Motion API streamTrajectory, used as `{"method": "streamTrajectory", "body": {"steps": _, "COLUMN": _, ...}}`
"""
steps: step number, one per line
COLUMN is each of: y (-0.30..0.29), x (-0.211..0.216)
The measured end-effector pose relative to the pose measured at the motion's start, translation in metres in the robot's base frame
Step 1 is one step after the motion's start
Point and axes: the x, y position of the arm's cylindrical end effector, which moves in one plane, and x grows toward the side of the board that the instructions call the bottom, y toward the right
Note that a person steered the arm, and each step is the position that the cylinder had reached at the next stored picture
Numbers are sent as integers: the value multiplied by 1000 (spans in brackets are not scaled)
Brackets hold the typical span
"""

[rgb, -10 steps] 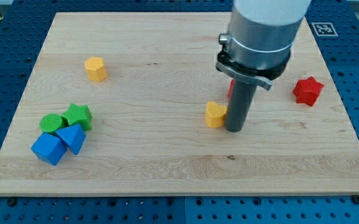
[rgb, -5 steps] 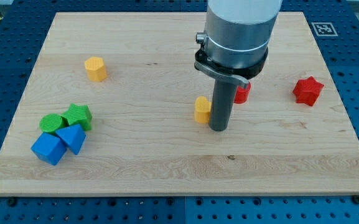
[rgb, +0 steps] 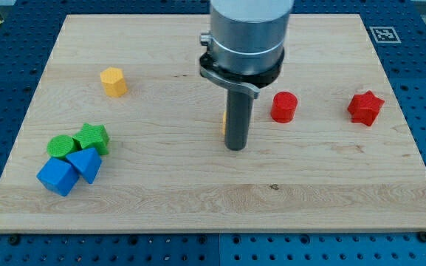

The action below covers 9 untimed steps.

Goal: Move the yellow heart into the right side of the yellow hexagon

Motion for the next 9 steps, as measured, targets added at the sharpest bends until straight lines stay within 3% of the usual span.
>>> {"method": "streamTrajectory", "body": {"steps": 1, "y": -15, "x": 0}}
{"method": "streamTrajectory", "body": {"steps": 2, "y": 26, "x": 1}}
{"method": "streamTrajectory", "body": {"steps": 6, "y": 63, "x": -9}}
{"method": "streamTrajectory", "body": {"steps": 9, "y": 36, "x": -31}}
